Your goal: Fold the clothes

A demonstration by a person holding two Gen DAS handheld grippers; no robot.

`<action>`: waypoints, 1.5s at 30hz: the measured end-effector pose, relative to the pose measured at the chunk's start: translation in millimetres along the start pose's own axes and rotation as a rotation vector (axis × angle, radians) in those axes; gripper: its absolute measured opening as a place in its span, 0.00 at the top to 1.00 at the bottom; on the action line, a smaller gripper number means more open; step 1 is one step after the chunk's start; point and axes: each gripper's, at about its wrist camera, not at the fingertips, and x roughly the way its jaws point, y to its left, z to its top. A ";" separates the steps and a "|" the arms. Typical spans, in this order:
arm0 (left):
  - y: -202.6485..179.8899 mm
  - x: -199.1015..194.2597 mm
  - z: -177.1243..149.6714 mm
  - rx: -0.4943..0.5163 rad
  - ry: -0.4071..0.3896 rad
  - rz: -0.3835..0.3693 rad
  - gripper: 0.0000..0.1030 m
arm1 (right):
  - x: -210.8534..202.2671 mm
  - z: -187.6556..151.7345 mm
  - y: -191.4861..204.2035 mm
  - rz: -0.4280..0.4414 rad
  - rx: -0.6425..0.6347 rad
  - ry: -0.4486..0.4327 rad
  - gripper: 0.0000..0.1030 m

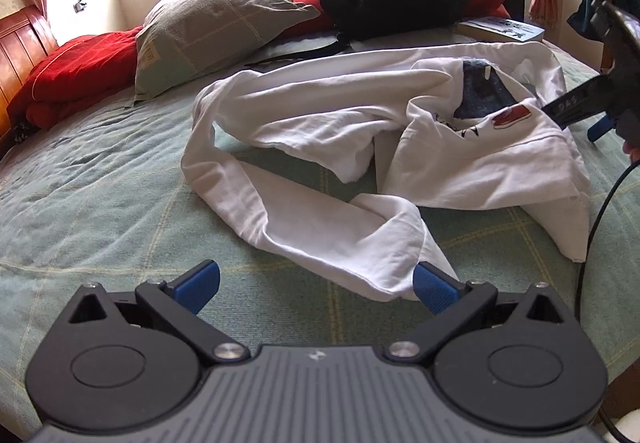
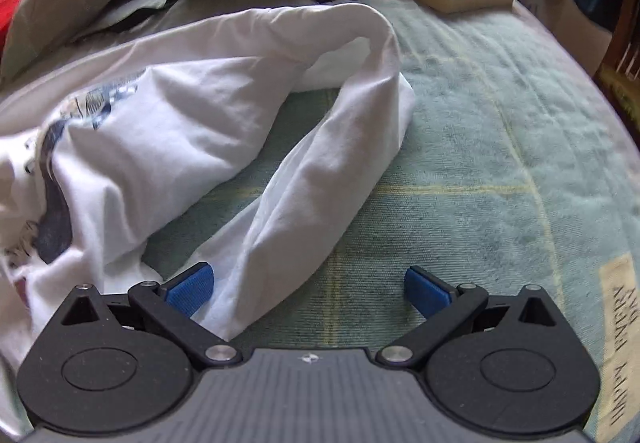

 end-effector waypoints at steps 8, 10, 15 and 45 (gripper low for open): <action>4.0 -3.0 -8.8 -0.018 0.005 0.012 0.01 | -3.2 12.6 -28.0 -0.287 -0.099 -0.035 0.00; 3.5 -4.6 -9.9 -0.017 0.000 0.007 0.01 | 0.5 18.5 -42.2 -0.340 -0.092 -0.028 0.00; 3.0 -8.5 -11.6 -0.014 -0.008 0.008 0.01 | 5.4 35.7 -76.5 -0.501 -0.083 -0.056 0.00; -25.0 0.4 -7.9 0.040 0.032 -0.010 0.01 | 10.9 22.8 -156.6 0.107 0.191 -0.047 0.00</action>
